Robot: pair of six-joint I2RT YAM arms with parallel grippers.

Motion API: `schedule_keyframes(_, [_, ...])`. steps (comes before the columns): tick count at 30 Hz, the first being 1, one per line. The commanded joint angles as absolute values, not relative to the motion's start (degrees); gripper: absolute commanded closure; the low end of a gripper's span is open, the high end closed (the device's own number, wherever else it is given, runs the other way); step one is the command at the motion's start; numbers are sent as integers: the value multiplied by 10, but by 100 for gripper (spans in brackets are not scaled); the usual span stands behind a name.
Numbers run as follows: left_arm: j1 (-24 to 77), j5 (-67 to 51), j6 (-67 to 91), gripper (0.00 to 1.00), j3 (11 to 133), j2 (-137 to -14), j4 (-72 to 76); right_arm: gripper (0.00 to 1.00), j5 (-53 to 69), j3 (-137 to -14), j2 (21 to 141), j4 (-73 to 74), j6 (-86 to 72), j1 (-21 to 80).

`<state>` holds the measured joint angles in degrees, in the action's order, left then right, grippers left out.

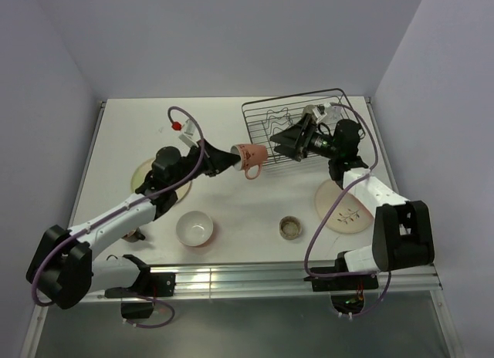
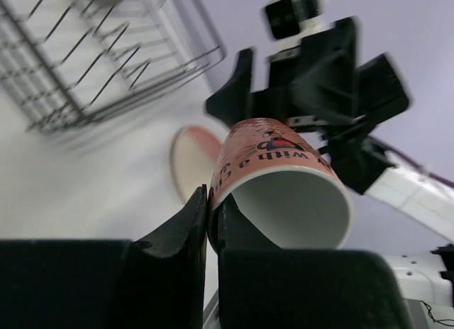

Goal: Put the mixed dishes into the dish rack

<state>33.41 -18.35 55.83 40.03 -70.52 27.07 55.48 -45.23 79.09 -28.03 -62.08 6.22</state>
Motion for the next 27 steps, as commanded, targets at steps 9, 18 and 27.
schedule_keyframes(9, [320,-215,591,100,424,-700,491,8,537,-475,844,-627,-907,126])
schedule_keyframes(18, [312,-235,607,100,419,-710,514,10,554,-482,868,-751,-1005,165])
schedule_keyframes(27, [302,-242,619,100,414,-715,532,25,577,-490,870,-772,-1007,198])
